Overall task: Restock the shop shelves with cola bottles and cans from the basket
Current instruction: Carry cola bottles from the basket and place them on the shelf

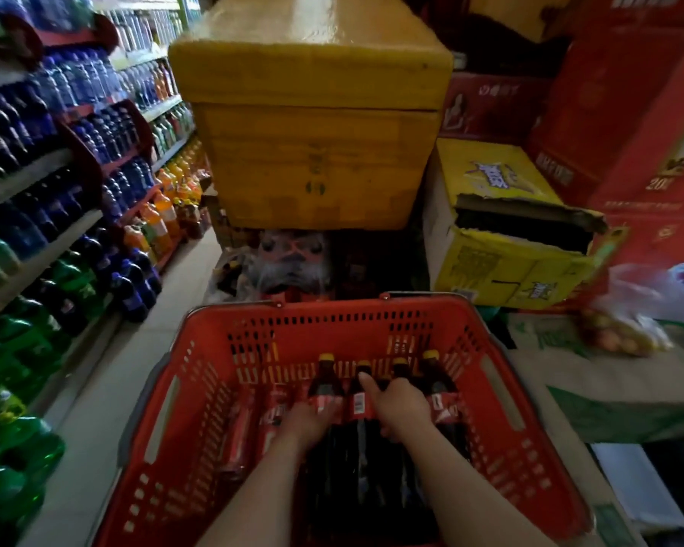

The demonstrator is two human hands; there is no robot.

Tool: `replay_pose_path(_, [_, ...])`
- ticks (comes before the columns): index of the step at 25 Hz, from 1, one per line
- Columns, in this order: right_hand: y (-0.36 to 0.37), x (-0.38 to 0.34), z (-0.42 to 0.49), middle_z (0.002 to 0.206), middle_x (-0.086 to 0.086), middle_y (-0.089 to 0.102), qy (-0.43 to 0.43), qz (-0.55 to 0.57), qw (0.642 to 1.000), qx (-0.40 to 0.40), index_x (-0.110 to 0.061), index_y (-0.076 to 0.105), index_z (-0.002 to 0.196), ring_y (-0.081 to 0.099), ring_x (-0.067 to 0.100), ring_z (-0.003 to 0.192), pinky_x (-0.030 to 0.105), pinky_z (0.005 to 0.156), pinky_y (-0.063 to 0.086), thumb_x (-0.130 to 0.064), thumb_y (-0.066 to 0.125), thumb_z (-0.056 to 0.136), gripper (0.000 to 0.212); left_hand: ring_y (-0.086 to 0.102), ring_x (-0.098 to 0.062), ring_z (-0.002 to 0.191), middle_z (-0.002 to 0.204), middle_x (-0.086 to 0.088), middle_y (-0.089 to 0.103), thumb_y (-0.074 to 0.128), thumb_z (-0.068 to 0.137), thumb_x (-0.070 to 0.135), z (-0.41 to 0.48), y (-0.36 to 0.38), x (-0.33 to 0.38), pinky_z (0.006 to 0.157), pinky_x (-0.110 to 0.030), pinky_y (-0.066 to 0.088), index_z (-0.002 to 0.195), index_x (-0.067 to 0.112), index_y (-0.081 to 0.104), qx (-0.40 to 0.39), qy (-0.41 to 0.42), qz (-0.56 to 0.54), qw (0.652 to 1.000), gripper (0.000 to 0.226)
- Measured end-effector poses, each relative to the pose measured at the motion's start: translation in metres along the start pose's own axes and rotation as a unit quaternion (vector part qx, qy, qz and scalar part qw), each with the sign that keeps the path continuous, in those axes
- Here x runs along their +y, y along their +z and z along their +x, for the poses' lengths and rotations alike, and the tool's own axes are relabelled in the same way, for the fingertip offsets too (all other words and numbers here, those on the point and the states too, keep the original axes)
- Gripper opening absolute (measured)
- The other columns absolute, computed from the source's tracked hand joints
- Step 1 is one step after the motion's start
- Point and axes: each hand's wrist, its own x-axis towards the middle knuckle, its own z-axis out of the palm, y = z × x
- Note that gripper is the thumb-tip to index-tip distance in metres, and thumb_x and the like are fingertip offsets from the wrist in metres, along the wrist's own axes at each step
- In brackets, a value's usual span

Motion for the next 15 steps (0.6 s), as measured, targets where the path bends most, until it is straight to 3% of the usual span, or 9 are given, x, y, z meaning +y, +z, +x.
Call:
replay_pose_path(2, [-0.001, -0.003, -0.002, 0.107, 0.015, 0.069, 0.011, -0.078, 0.997, -0.015, -0.003, 0.059, 0.093, 0.067, 0.029, 0.095, 0.034, 0.08, 0.053, -0.065, 0.034, 0.094, 0.067, 0.067, -0.027, 0.099, 0.104, -0.016, 0.072, 0.059, 0.087, 0.052, 0.004, 0.001, -0.005, 0.084, -0.031, 0.05, 0.091, 0.008, 0.07, 0.003, 0.005, -0.057, 0.998, 0.046])
replay_pose_path(4, [-0.006, -0.006, -0.006, 0.124, 0.019, 0.063, 0.017, -0.114, 0.992, -0.051, 0.002, 0.059, 0.118, 0.061, 0.032, 0.113, 0.033, 0.088, 0.049, -0.06, 0.03, 0.097, 0.071, 0.069, -0.021, 0.085, 0.085, -0.007, 0.072, 0.07, 0.084, 0.041, 0.004, -0.002, -0.006, 0.075, -0.027, 0.053, 0.077, 0.014, 0.068, -0.001, 0.005, -0.117, 0.993, 0.028])
replay_pose_path(7, [-0.004, -0.003, -0.005, 0.135, 0.024, 0.053, 0.024, -0.031, 0.993, -0.111, 0.0, 0.044, 0.138, 0.056, 0.039, 0.12, 0.042, 0.098, 0.049, -0.052, 0.038, 0.099, 0.065, 0.063, -0.004, 0.055, 0.07, -0.001, 0.067, 0.077, 0.078, 0.033, 0.002, -0.009, -0.011, 0.046, -0.014, 0.046, 0.077, 0.012, 0.068, 0.011, -0.027, -0.155, 0.988, 0.023])
replay_pose_path(9, [0.004, 0.005, -0.007, 0.137, 0.022, 0.05, 0.058, 0.117, 0.982, -0.138, -0.005, 0.037, 0.143, 0.056, 0.04, 0.119, 0.049, 0.092, 0.053, -0.049, 0.049, 0.096, 0.066, 0.07, -0.01, 0.067, 0.084, -0.004, 0.073, 0.08, 0.069, 0.048, 0.006, -0.014, -0.018, 0.054, -0.018, 0.052, 0.095, 0.007, 0.072, -0.004, -0.044, -0.178, 0.983, 0.049])
replay_pose_path(11, [0.013, 0.012, -0.006, 0.132, 0.017, 0.055, 0.052, 0.173, 0.976, -0.124, -0.008, 0.042, 0.138, 0.057, 0.035, 0.117, 0.047, 0.089, 0.054, -0.047, 0.061, 0.09, 0.065, 0.073, -0.017, 0.079, 0.092, -0.004, 0.075, 0.08, 0.051, 0.068, 0.011, -0.018, -0.027, 0.071, -0.031, 0.06, 0.1, 0.012, 0.072, -0.021, -0.051, -0.162, 0.985, 0.075])
replay_pose_path(13, [0.021, 0.015, -0.005, 0.124, 0.012, 0.061, 0.019, 0.128, 0.986, -0.109, -0.011, 0.051, 0.129, 0.059, 0.029, 0.113, 0.041, 0.087, 0.054, -0.044, 0.072, 0.082, 0.06, 0.073, -0.019, 0.082, 0.095, -0.004, 0.075, 0.076, 0.041, 0.076, 0.019, -0.017, -0.039, 0.079, -0.038, 0.06, 0.099, 0.016, 0.073, -0.019, -0.052, -0.154, 0.987, 0.084])
replay_pose_path(15, [0.028, 0.017, -0.003, 0.115, 0.007, 0.066, -0.004, 0.022, 0.996, -0.083, -0.013, 0.059, 0.119, 0.063, 0.023, 0.107, 0.032, 0.087, 0.052, -0.045, 0.08, 0.072, 0.061, 0.071, -0.019, 0.086, 0.102, -0.005, 0.073, 0.075, 0.046, 0.072, 0.013, -0.023, -0.038, 0.08, -0.036, 0.059, 0.107, 0.016, 0.07, -0.024, -0.05, -0.158, 0.986, 0.083])
